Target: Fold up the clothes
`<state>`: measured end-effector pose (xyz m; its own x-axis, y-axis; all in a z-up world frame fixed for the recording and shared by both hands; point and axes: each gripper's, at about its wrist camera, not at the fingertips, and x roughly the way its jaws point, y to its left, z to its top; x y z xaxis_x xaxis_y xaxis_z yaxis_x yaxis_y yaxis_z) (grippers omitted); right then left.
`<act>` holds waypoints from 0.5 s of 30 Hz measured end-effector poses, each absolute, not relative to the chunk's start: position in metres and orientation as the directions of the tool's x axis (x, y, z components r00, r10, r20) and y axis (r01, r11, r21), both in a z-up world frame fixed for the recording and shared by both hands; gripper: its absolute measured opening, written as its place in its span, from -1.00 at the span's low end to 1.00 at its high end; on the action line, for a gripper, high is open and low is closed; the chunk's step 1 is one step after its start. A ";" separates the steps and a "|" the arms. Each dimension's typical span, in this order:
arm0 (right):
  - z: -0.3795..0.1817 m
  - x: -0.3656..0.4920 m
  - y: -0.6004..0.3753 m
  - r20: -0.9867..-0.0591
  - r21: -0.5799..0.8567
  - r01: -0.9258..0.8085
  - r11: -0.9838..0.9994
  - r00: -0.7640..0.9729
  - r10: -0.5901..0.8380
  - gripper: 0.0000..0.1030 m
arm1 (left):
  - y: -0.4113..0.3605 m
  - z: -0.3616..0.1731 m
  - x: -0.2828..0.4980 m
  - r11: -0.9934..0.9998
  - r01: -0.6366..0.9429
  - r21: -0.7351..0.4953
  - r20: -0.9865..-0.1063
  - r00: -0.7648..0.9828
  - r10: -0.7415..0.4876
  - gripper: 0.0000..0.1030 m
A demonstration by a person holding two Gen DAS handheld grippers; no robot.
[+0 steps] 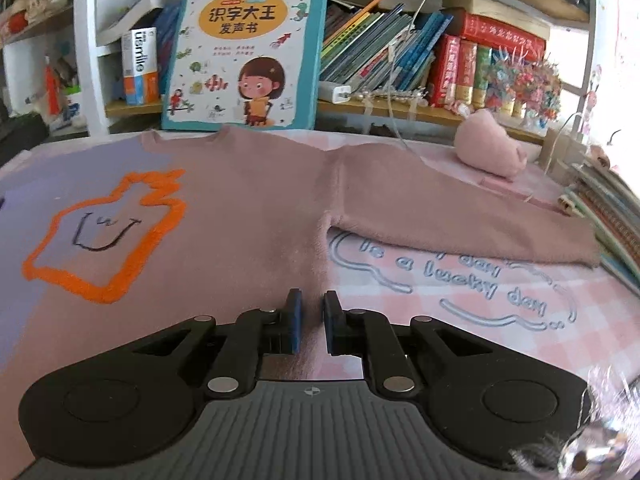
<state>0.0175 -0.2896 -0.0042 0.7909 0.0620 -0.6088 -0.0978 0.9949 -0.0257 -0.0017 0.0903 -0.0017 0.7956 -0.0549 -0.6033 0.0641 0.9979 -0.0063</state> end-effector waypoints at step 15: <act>-0.006 0.014 -0.285 -0.592 -0.035 -0.057 0.998 0.805 0.026 -0.78 | 0.082 -0.003 -0.006 0.996 0.056 0.073 -0.578 0.816 -0.004 -0.58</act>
<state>0.0140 -0.2848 -0.0057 0.8055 0.0256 -0.5921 -0.0572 0.9978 -0.0347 -0.0065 0.0816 -0.0027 0.8158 -0.0039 -0.5783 0.0563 0.9958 0.0728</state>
